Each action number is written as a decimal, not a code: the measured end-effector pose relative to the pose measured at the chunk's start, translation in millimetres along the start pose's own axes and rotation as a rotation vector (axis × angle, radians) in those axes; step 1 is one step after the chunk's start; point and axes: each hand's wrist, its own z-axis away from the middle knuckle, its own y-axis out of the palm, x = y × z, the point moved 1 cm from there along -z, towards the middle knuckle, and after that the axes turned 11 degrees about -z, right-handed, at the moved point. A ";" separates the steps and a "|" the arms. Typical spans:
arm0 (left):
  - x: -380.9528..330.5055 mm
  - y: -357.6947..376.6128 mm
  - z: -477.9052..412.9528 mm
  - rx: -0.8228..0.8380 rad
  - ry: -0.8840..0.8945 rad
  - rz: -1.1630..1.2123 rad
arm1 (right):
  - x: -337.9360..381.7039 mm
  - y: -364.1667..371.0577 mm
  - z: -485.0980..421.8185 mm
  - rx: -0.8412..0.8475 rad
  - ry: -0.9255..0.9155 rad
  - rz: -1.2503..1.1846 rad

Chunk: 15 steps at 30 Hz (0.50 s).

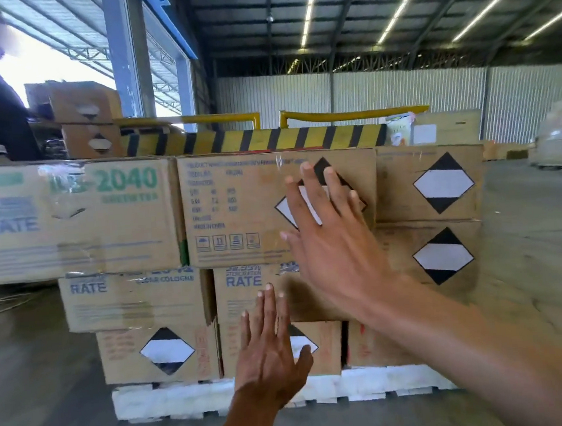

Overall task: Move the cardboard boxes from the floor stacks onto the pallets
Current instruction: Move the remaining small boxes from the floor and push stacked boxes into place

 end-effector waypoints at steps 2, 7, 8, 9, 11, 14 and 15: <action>8.7 3.4 -13.3 -0.010 0.026 -0.001 | 4.5 7.0 -9.3 0.001 -0.018 0.029; 15.8 33.4 -38.6 -0.047 0.065 0.083 | 4.9 31.5 -20.4 0.054 -0.026 0.082; 15.8 41.3 -39.5 -0.061 0.062 0.111 | 4.9 38.1 -21.7 0.066 -0.013 0.080; 15.9 46.3 -39.6 -0.073 0.052 0.140 | 4.5 45.0 -22.9 0.074 0.000 0.076; 15.6 55.4 -38.2 -0.080 0.048 0.163 | 3.9 56.8 -24.8 0.070 0.016 0.085; 16.5 60.2 -40.9 -0.097 0.064 0.169 | 1.9 70.6 -26.3 0.013 0.011 0.124; 17.4 61.2 -42.9 -0.114 0.062 0.160 | 0.3 74.1 -27.1 -0.001 0.007 0.133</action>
